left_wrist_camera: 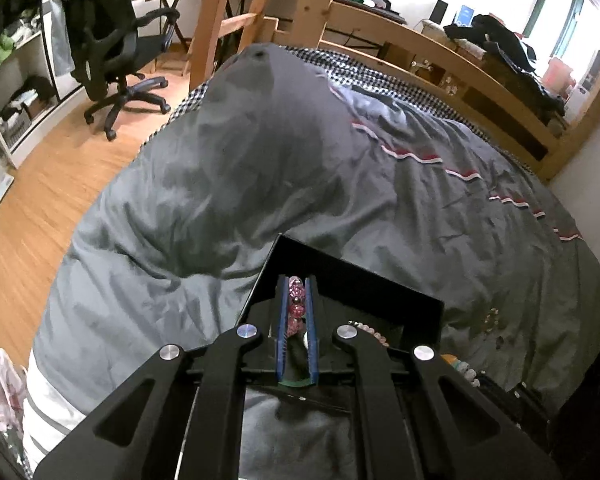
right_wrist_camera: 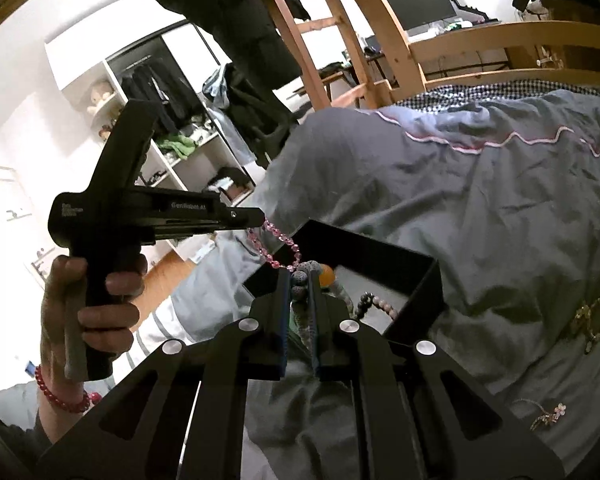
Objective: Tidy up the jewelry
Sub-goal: 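Carry both bracelets to the black box and open both tools to release them, then reach the left tool to the silver ring and close on it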
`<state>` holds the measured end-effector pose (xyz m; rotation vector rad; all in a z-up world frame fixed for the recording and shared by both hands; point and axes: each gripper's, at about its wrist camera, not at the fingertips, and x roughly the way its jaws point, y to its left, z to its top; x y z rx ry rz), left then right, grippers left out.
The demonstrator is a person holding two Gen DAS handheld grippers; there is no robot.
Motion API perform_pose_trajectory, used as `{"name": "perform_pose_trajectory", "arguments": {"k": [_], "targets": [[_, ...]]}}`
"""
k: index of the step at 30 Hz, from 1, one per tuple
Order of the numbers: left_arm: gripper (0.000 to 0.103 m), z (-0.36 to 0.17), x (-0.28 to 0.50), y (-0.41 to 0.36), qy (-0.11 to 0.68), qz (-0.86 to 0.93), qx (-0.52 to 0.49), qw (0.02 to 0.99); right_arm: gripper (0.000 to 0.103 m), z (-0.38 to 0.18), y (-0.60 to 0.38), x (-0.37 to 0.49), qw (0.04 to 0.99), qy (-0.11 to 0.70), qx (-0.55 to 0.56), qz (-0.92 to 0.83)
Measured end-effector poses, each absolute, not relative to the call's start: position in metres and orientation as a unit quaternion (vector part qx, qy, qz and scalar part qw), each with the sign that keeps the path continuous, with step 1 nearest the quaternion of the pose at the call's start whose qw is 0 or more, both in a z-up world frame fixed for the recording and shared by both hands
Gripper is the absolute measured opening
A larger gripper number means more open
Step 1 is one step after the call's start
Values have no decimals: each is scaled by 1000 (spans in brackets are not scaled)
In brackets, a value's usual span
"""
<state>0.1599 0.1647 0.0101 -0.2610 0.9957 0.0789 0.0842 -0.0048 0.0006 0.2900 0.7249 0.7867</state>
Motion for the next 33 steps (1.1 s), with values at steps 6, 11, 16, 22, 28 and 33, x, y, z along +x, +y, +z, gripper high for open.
{"name": "perform_pose_trajectory", "arguments": {"k": [6, 11, 16, 22, 28, 33], "targets": [[70, 14, 159, 168, 470, 49, -134, 871, 77, 2, 4, 87, 857, 369, 94, 347], [91, 38, 147, 163, 425, 41, -125, 896, 99, 36, -35, 86, 919, 291, 88, 252], [95, 40, 147, 144, 416, 15, -104, 903, 99, 43, -74, 107, 945, 308, -1, 112], [96, 31, 146, 92, 412, -43, -62, 908, 99, 25, -117, 135, 922, 384, -25, 41], [96, 6, 142, 26, 428, -102, -16, 898, 99, 18, -151, 135, 913, 405, -16, 56], [95, -23, 132, -30, 444, -155, 21, 882, 70, -1, -172, 127, 896, 432, -15, 105]]}}
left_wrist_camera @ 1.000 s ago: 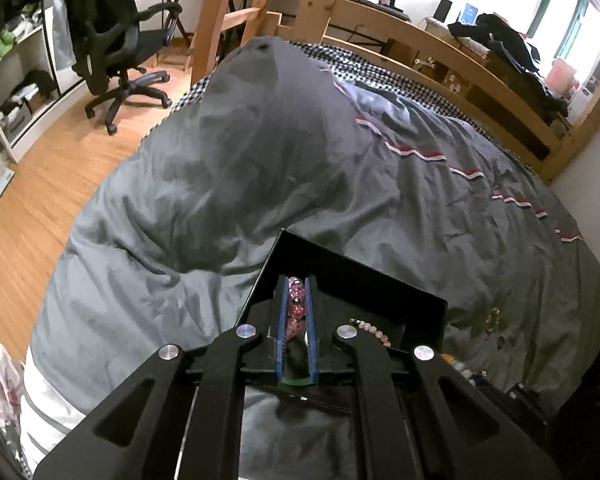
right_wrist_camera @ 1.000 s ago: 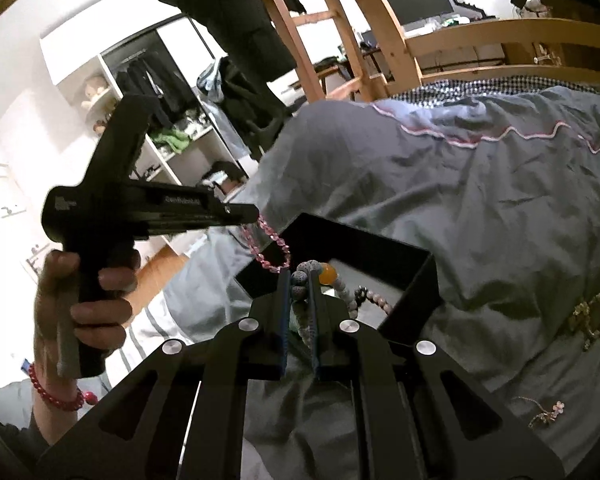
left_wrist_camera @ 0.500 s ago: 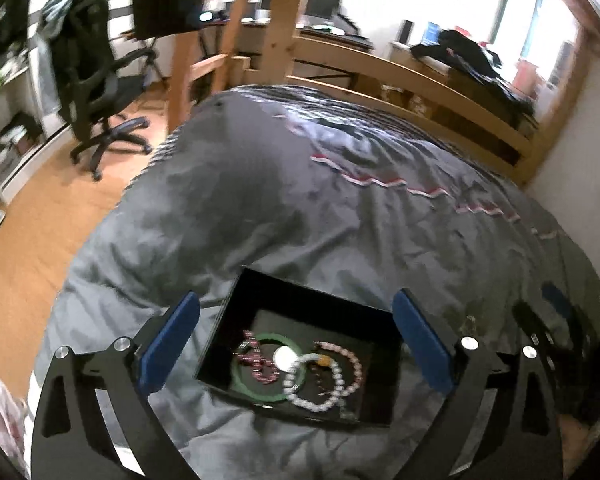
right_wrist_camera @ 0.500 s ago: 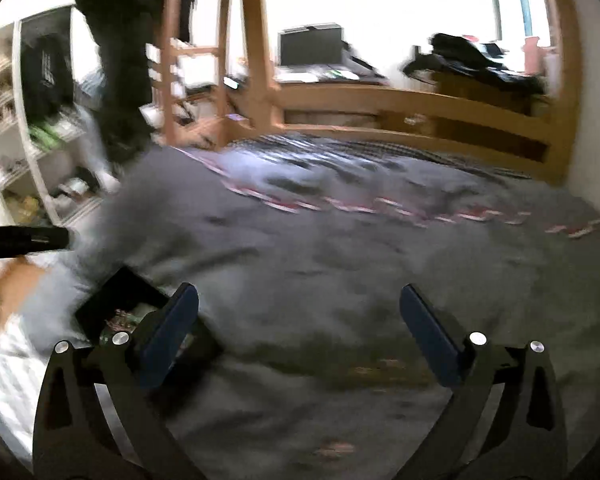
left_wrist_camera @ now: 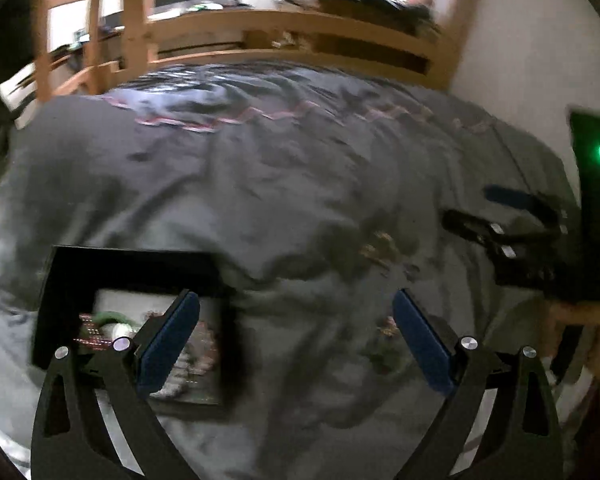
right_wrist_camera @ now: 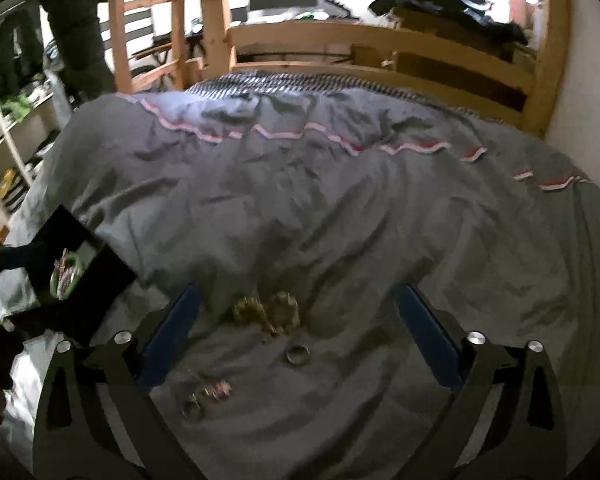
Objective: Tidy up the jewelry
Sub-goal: 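Reach the left tool to the silver ring and close on it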
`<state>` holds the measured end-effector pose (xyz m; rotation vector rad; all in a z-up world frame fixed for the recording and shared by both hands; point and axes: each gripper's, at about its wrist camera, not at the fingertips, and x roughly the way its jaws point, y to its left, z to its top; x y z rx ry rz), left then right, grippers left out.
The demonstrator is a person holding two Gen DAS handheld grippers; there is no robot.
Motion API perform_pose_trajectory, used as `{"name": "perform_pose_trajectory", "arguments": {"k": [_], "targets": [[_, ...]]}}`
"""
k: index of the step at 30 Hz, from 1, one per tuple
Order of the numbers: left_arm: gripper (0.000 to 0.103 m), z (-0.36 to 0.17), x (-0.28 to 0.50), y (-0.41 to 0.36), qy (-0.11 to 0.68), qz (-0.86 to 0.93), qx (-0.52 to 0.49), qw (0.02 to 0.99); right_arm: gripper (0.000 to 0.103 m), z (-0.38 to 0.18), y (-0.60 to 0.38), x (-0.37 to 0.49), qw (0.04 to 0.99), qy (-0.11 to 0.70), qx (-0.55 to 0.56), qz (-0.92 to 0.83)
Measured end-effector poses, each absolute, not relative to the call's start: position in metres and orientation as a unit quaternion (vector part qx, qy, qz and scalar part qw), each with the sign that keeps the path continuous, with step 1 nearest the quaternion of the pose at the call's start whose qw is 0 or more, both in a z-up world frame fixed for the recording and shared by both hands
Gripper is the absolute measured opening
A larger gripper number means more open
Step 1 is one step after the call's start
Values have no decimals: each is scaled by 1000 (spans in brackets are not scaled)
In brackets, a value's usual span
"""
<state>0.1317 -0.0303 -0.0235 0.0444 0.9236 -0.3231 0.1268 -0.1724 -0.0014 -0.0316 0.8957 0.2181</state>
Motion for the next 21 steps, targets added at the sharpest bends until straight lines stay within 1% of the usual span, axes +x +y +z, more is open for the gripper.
{"name": "perform_pose_trajectory", "arguments": {"k": [1, 2, 3, 4, 5, 9, 12, 16, 19, 21], "targets": [[90, -29, 128, -39, 447, -164, 27, 879, 60, -12, -177, 130, 880, 459, -8, 124], [81, -39, 126, -52, 457, -178, 35, 871, 48, -17, -180, 131, 873, 470, -5, 132], [76, -46, 124, -58, 464, -185, 40, 865, 43, -25, -182, 132, 865, 479, 1, 145], [66, -54, 122, -65, 474, -192, 46, 858, 42, -35, -182, 132, 859, 487, -2, 156], [61, -65, 119, -74, 487, -198, 55, 849, 40, -43, -180, 132, 854, 494, -12, 161], [60, -93, 112, -90, 514, -208, 69, 830, 40, -74, -170, 134, 837, 518, -40, 169], [60, -108, 109, -93, 515, -217, 61, 827, 40, -82, -169, 137, 837, 520, -53, 163], [60, -118, 110, -90, 520, -210, 53, 826, 40, -91, -175, 142, 837, 524, -43, 153], [59, -121, 109, -91, 518, -208, 56, 828, 35, -91, -176, 143, 838, 524, -41, 148], [56, -120, 106, -92, 518, -209, 58, 828, 26, -89, -179, 145, 840, 522, -34, 147]]}}
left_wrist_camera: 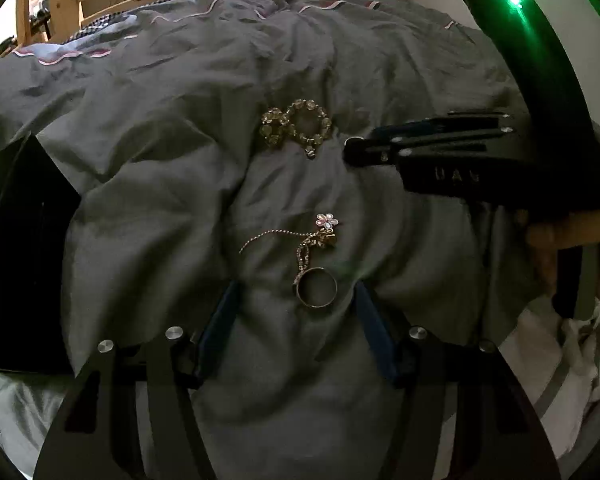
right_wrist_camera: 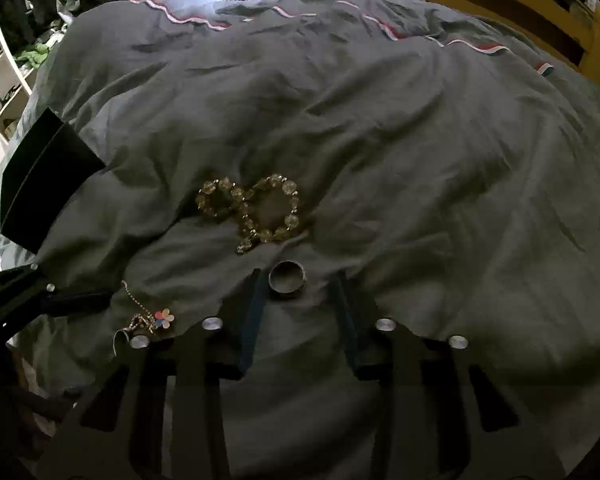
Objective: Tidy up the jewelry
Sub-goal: 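Reach the left tool to the silver ring and close on it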
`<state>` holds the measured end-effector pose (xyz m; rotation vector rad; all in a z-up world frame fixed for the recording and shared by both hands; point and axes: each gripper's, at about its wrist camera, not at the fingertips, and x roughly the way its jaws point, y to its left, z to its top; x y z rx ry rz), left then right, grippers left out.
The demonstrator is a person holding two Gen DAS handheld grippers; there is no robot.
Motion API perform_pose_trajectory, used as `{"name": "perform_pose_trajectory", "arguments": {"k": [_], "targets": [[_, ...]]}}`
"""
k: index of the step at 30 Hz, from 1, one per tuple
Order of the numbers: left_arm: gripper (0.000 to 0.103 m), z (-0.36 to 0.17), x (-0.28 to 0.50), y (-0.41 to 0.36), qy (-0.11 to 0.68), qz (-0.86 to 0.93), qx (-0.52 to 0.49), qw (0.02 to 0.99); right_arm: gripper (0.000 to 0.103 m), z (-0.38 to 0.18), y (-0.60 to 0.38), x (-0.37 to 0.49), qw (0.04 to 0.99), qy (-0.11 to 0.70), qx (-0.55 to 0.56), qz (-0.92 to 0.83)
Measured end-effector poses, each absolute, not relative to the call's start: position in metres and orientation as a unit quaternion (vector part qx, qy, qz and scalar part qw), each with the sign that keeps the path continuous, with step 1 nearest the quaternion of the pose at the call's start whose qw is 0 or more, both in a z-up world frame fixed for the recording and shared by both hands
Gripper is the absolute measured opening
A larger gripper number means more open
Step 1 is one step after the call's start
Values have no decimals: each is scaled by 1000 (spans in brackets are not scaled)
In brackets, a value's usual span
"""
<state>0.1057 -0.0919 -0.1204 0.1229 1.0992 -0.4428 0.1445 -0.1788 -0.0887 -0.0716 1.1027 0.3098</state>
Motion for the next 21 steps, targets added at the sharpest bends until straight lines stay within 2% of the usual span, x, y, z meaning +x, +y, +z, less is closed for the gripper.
{"name": "perform_pose_trajectory", "arguments": {"k": [3, 7, 11, 14, 15, 21], "targets": [[46, -118, 110, -90, 517, -210, 54, 828, 18, -86, -183, 145, 841, 520, -19, 150], [27, -117, 115, -88, 520, -208, 52, 827, 18, -86, -182, 144, 841, 518, -20, 151], [17, -114, 117, -86, 523, -206, 53, 826, 17, -85, -181, 143, 843, 515, -20, 154], [14, -109, 120, -83, 522, -208, 48, 826, 16, -80, -181, 143, 847, 507, -13, 158], [12, -108, 121, -83, 521, -208, 47, 826, 11, -79, -181, 143, 848, 506, -12, 159], [10, -101, 124, -82, 515, -212, 47, 829, 10, -81, -176, 142, 845, 509, -22, 160]]}}
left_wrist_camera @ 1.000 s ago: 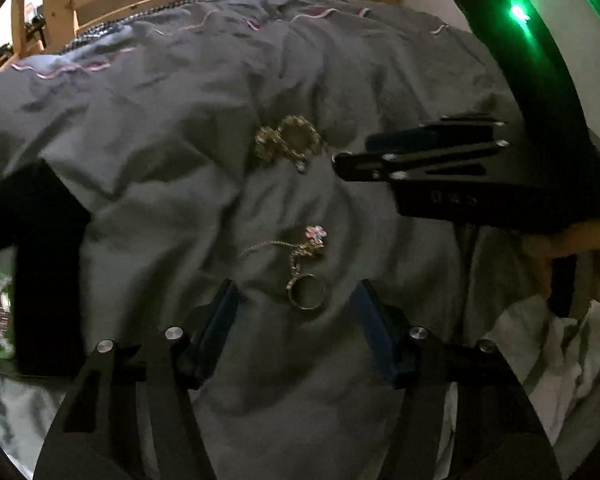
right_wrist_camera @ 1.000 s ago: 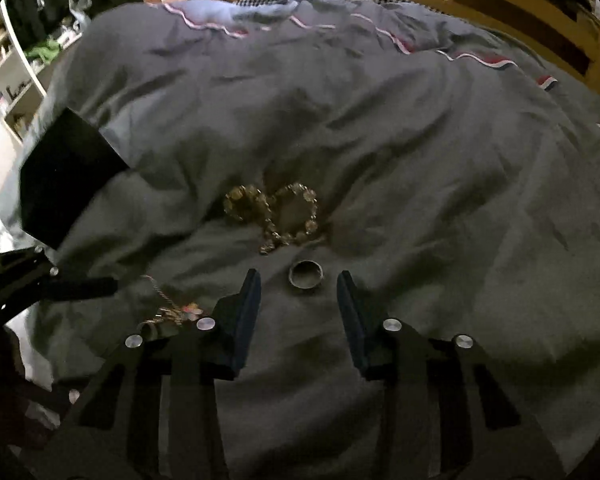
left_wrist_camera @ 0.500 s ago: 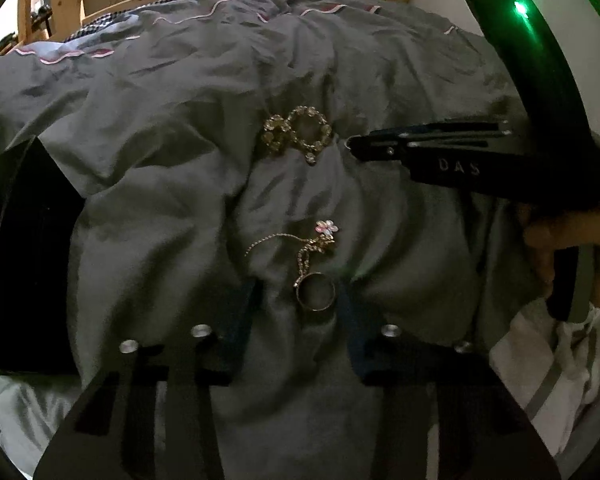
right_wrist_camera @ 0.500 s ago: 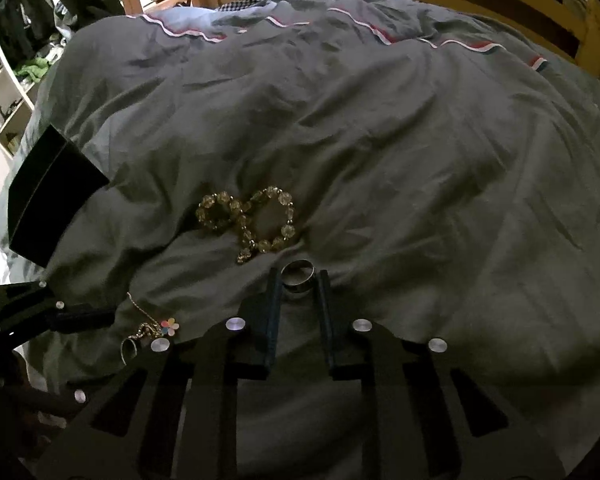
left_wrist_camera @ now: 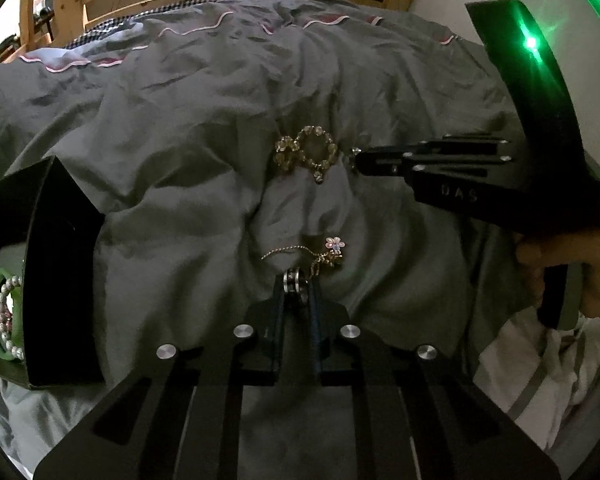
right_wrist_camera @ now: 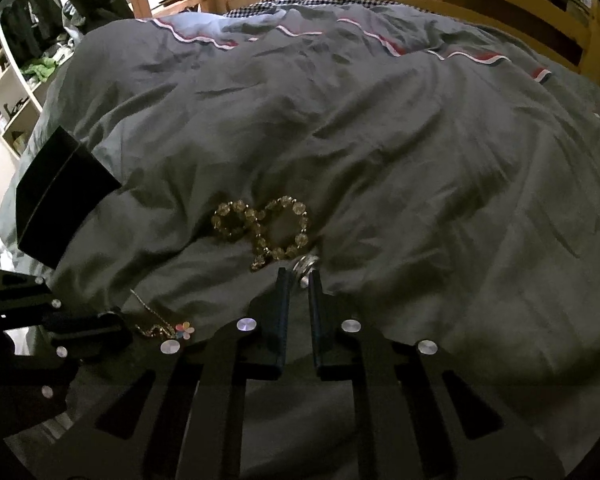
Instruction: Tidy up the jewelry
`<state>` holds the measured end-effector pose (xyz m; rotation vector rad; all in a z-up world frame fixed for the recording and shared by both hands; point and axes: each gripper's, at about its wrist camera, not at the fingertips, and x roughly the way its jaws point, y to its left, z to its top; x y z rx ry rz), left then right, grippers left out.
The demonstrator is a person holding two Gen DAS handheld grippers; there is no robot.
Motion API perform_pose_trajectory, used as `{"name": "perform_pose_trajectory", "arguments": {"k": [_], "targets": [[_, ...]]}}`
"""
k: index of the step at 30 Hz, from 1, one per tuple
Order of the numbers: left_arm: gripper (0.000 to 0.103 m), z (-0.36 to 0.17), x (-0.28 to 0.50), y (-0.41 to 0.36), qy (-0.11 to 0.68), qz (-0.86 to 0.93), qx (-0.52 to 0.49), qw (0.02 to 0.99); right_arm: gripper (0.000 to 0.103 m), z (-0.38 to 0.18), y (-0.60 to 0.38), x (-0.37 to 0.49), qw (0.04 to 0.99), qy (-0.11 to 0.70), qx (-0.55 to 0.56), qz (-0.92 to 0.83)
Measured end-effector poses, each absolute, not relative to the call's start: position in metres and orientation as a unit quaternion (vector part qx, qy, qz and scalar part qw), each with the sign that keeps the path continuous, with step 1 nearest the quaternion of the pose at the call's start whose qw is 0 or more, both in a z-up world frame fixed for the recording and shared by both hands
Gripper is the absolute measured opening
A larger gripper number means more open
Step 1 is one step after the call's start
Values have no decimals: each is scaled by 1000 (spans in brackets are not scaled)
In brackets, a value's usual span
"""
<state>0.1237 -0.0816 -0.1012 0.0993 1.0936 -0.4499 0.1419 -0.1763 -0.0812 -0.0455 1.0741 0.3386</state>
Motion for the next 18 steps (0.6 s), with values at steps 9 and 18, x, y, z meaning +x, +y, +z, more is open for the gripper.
{"name": "perform_pose_trajectory", "arguments": {"k": [9, 18], "targets": [[7, -89, 124, -77, 502, -210, 44, 838, 5, -73, -180, 141, 858, 487, -16, 161], [7, -66, 129, -63, 483, -195, 29, 853, 1, -68, -185, 140, 865, 477, 0, 157]]}}
